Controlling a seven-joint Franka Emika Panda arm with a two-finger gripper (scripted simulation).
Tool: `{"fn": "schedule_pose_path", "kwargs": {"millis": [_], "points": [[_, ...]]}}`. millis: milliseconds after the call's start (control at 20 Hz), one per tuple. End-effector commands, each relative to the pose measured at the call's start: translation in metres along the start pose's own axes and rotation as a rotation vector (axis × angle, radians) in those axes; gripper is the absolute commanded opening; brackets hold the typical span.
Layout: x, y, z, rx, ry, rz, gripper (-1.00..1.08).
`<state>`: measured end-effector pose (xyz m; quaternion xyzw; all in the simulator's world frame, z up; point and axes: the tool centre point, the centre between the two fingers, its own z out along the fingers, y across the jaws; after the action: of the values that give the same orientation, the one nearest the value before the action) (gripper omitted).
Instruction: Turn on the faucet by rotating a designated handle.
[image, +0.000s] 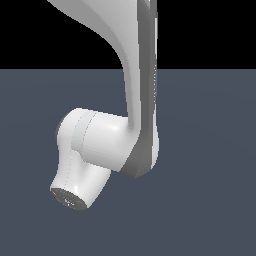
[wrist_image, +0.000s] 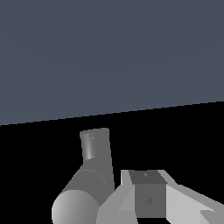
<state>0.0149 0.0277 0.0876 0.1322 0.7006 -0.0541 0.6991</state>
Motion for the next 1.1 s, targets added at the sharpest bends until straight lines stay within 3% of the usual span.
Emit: {"fn": "schedule_pose_path", "kwargs": {"millis": [0,450,850,1050], "points": [[0.005,-0.002,0.005,-0.031,-0.004,-0.032,-1.0],[0.015,-0.006,0.016,-0.093,-0.01,-0.098,-1.0],[0.016,-0.007,0.017,-0.098,-0.011,-0.104,-1.0],[0.001,0.0,0.016,-0.098,-0.011,-0.104,-1.0]]}}
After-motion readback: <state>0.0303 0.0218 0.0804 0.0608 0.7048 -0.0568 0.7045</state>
